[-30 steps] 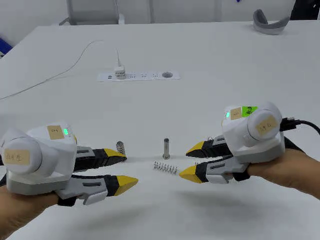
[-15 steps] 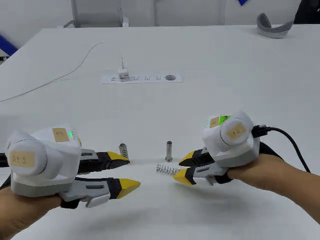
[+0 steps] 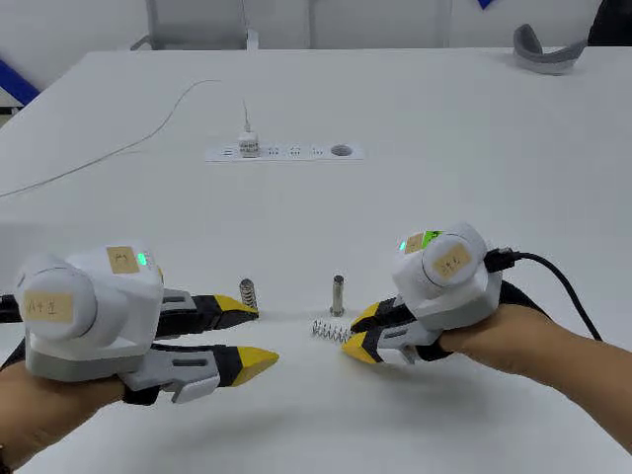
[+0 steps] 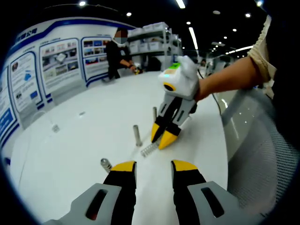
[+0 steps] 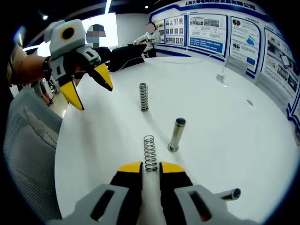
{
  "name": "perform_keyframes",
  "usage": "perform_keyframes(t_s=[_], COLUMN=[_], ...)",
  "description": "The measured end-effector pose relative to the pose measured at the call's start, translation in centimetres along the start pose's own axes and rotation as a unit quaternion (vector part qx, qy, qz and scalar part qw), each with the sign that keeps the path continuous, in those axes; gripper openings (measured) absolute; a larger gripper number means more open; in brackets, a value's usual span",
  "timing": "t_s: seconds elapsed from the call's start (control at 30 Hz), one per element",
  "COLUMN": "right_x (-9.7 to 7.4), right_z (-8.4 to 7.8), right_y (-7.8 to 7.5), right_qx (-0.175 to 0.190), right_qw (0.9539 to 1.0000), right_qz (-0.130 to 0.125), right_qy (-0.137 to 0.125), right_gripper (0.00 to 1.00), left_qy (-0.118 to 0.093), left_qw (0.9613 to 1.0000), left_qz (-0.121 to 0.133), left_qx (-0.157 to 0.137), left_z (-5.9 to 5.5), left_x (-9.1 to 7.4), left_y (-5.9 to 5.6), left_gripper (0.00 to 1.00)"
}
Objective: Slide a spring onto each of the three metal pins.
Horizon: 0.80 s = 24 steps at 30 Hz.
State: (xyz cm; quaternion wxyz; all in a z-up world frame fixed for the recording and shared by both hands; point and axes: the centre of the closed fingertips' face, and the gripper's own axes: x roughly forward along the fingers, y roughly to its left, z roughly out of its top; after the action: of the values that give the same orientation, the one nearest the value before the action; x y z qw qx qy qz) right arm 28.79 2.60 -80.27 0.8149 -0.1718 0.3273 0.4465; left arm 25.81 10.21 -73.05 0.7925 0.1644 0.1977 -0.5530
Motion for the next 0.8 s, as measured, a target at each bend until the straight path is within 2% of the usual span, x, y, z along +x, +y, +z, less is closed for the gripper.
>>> perform_keyframes(t_s=[0.3,0.5,0.6,0.8], right_x=[0.0,-1.1,-2.0,-3.8], right_z=[-0.1,0.5,1.2,2.7], right_y=[0.0,0.4,1.0,2.8], right_qx=[-0.010,-0.005,-0.004,-0.036], right_qw=[1.0000,0.9999,0.9996,0.9977], right_qz=[0.001,0.004,0.013,0.026], right_qy=[0.001,-0.011,-0.025,-0.052], right_gripper=[0.12,0.11,0.11,0.11], left_qy=[0.000,-0.003,-0.008,-0.011], left_qw=[1.0000,1.0000,0.9999,0.9999], left_qz=[0.000,0.002,0.002,-0.003], left_qx=[-0.003,-0.008,-0.012,-0.007], left_z=[0.0,0.1,0.4,1.0], left_x=[0.2,0.4,0.4,0.6], left_y=[-0.1,0.2,0.2,0.0], left_gripper=[0.29,0.29,0.29,0.29])
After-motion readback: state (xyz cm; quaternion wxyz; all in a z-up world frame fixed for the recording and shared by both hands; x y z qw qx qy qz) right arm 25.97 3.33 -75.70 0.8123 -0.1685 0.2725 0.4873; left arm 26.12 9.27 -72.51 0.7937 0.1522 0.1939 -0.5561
